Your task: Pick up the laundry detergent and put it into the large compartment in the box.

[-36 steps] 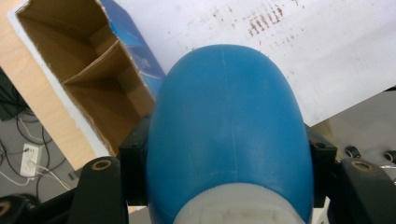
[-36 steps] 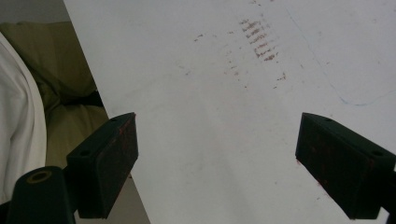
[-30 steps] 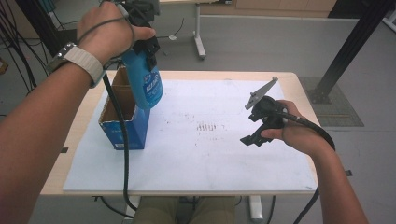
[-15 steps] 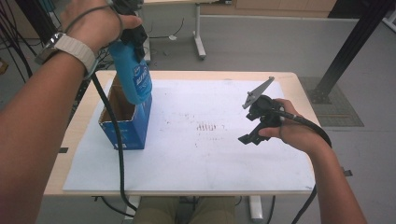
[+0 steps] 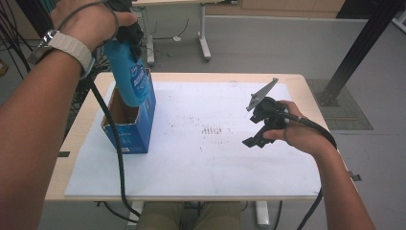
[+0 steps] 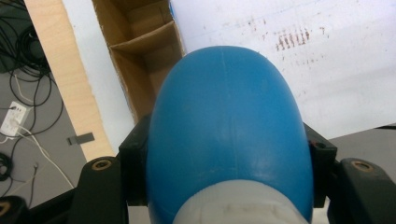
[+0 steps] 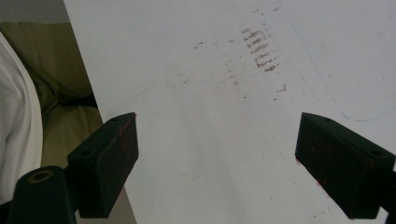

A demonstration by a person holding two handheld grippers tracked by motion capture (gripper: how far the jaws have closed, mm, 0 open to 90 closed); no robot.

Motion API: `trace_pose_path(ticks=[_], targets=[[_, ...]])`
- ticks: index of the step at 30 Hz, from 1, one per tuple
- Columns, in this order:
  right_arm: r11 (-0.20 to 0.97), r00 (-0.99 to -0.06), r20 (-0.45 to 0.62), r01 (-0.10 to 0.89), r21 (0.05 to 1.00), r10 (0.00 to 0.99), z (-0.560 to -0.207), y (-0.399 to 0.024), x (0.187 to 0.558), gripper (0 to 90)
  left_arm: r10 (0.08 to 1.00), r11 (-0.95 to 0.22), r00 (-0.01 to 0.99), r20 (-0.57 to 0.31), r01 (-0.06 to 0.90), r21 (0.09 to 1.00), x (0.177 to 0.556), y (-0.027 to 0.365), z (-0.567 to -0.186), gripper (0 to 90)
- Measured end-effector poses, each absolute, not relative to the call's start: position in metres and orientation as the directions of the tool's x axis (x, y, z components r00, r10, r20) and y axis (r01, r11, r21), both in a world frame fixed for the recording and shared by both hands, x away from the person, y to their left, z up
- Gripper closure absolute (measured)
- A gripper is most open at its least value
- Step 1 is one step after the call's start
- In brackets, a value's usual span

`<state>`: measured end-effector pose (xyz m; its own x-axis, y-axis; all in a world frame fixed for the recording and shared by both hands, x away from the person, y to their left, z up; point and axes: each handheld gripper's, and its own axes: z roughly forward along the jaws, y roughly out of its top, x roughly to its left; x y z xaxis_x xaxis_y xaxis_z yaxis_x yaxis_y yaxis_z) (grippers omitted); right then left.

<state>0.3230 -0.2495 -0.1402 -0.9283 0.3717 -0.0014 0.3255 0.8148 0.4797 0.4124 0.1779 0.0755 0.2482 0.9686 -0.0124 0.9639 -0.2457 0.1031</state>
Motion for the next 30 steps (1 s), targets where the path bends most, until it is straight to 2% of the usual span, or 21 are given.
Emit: trace_pose_path(ticks=[15,30], targets=[[0.814,-0.928,0.004,0.329,0.478,0.373,-0.143,-0.254,0.324,13.4,0.975,-0.215,0.22,-0.037,0.971,0.103,0.416,0.192,0.075,37.9],[0.818,-0.928,0.01,0.332,0.47,0.371,-0.142,-0.25,0.327,13.4,0.983,-0.184,0.185,-0.005,0.977,0.108,0.417,0.202,0.069,37.9]])
